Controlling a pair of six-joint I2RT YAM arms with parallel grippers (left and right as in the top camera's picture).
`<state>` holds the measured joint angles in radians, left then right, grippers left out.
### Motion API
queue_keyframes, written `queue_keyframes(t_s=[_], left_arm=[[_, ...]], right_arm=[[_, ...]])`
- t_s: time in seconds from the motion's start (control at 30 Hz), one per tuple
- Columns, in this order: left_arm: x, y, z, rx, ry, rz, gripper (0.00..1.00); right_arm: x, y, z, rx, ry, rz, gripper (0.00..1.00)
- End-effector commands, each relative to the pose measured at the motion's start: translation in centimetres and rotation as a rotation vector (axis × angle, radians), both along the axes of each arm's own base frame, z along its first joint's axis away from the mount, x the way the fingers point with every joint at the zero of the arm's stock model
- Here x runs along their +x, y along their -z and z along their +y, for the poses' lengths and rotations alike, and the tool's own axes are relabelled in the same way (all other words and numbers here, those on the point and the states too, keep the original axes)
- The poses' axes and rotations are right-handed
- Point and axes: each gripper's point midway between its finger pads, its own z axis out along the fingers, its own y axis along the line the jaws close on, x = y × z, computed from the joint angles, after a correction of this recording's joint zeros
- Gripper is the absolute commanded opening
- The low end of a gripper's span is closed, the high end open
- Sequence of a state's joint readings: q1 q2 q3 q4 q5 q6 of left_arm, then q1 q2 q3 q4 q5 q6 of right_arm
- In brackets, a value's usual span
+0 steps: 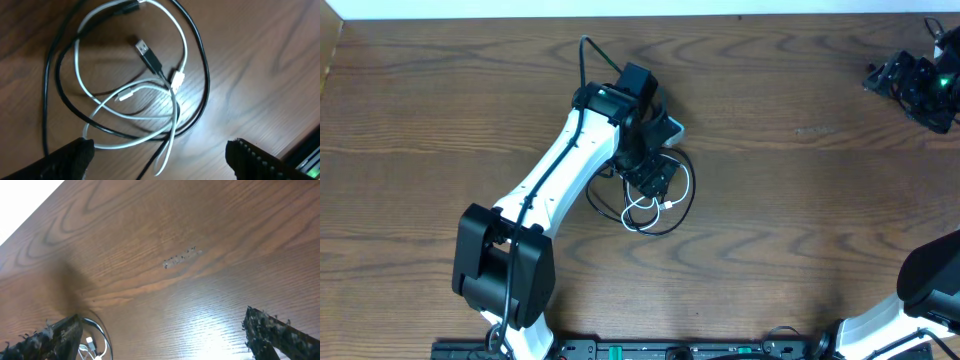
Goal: Untangle cables
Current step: 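Lower the left gripper onto the remaining white and black cable loop, then grasp the cable loop with the left gripper and lift it upward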
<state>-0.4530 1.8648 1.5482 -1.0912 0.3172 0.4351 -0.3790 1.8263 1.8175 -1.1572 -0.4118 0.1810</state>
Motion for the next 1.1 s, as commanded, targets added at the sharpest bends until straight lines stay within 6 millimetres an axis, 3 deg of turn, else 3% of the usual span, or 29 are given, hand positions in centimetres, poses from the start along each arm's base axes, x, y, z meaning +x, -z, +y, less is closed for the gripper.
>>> queue_keyframes(t_s=[0.0, 0.13, 0.3, 0.4, 0.47, 0.6, 0.67, 0.77, 0.87, 0.97, 1.07], left_arm=[[-1.4, 1.0, 0.5, 0.014, 0.221, 0.0, 0.87], [-3.4, 2.9, 1.2, 0.003, 0.401, 0.028, 0.86], [-4.3, 5.2, 1.6, 0.005, 0.415, 0.042, 0.84], [-4.0, 6.0, 1.5, 0.0, 0.415, 0.02, 0.78], [-3.5, 6.4, 1.3, -0.006, 0.414, -0.008, 0.63], [-1.9, 6.5, 0.7, -0.013, 0.414, -0.079, 0.08], [-1.4, 6.2, 0.6, -0.01, 0.408, -0.1, 0.07], [-0.1, 4.3, 0.1, -0.017, 0.317, -0.144, 0.08], [1.9, 0.2, -0.8, -0.062, 0.126, -0.212, 0.07], [3.5, -6.0, -1.6, -0.152, -0.07, -0.303, 0.07], [3.5, -12.6, -2.2, -0.288, -0.176, -0.404, 0.08]], right_arm=[[0.0, 0.2, 0.5, 0.003, -0.023, 0.007, 0.99], [-0.1, 0.3, 0.5, 0.004, -0.023, 0.009, 0.99], [-0.1, 0.3, 0.5, 0.004, -0.023, 0.009, 0.99], [-0.1, 0.3, 0.5, 0.004, -0.022, 0.009, 0.99], [-0.1, 0.3, 0.5, 0.004, -0.023, 0.009, 0.99], [-0.1, 0.3, 0.8, 0.006, -0.028, 0.014, 0.99], [-0.1, 0.3, 1.0, 0.006, -0.033, 0.013, 0.99], [0.0, 0.3, 1.3, 0.005, -0.04, 0.012, 0.99], [0.1, 0.3, 1.6, 0.004, -0.049, 0.009, 0.99], [0.4, 0.2, 2.4, 0.003, -0.069, 0.005, 0.99], [0.5, 0.2, 3.4, 0.003, -0.091, 0.006, 0.99]])
